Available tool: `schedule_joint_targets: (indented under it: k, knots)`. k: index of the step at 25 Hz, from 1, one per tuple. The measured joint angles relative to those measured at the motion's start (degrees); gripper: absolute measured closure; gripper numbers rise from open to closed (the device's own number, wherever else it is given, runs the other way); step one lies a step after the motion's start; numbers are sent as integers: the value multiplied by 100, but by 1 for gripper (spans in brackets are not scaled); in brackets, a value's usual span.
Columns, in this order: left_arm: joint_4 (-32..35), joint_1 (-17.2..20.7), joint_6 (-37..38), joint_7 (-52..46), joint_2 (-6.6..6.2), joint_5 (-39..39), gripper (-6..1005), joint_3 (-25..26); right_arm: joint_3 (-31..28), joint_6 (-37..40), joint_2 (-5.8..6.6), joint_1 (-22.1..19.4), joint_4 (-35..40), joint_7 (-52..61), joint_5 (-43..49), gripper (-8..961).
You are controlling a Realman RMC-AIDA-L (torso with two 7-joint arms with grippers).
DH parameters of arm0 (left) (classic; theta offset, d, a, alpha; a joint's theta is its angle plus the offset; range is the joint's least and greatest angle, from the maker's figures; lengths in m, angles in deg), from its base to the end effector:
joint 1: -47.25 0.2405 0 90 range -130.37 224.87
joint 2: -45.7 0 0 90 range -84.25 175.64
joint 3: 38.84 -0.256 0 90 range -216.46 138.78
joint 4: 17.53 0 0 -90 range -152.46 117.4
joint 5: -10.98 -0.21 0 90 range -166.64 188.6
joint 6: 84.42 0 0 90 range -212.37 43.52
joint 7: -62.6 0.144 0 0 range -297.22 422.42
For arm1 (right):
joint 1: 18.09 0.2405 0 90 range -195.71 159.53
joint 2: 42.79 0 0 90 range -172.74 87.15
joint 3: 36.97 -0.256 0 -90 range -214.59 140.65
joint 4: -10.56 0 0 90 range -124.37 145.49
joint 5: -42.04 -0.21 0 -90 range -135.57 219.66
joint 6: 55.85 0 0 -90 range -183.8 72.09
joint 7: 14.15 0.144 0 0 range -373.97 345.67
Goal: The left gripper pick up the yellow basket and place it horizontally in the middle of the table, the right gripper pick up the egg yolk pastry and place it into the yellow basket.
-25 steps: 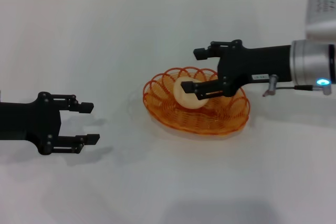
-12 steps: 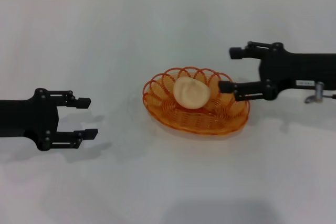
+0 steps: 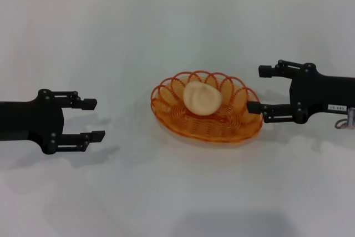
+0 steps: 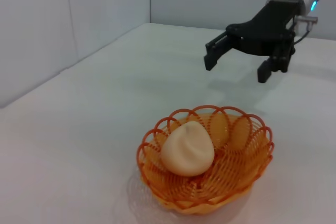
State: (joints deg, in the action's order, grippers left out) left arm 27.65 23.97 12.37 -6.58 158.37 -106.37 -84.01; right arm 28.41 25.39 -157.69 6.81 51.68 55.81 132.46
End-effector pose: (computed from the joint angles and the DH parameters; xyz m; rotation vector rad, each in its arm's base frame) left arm -0.3017 0.2972 0.0473 -2.8640 -0.2967 -0.4112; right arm 0.2466 0.3319 -0.0012 -2.7247 0.2888 0.7088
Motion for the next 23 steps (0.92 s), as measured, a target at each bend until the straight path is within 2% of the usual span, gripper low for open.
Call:
schedule_joint_targets:
  k: [23]
  knots:
    - [5, -11, -126, -51, 17, -7, 316, 0, 21, 103, 28, -17, -254, -209, 73, 83]
